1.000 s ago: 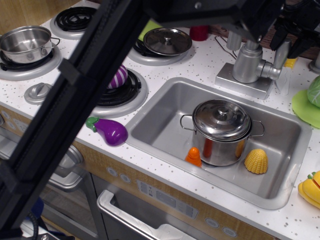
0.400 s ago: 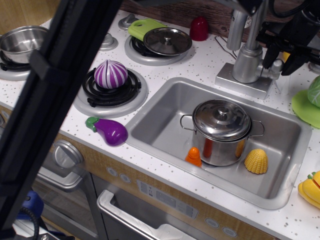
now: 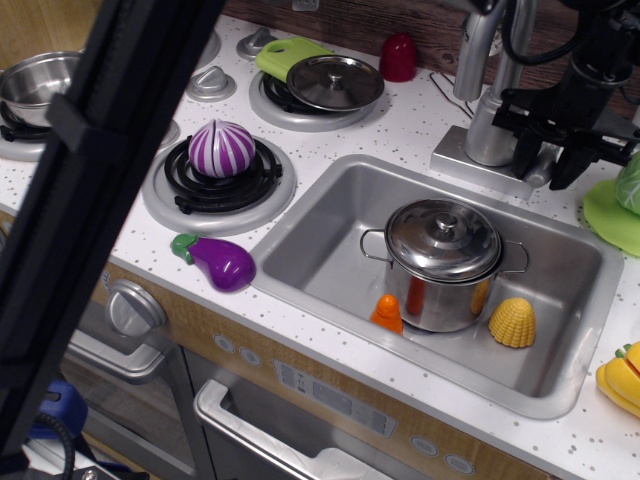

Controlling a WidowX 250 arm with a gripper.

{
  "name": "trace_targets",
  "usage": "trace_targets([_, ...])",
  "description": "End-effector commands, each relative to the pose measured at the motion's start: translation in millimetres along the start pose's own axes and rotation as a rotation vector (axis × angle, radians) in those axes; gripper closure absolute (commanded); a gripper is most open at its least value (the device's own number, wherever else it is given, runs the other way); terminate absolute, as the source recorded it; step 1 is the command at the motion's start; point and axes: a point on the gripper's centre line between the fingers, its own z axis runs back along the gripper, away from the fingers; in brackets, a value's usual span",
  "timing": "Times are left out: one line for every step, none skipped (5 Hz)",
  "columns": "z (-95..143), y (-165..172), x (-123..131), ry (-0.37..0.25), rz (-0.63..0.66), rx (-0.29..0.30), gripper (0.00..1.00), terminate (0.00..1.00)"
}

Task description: Turn lever vertical to front

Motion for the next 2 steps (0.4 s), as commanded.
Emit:
trace_targets([26, -1, 10, -0.060, 0.002, -0.041, 1.00, 0.00])
trace_targets([38, -1, 9, -0.039, -0.011, -0.010, 0.00, 0.00])
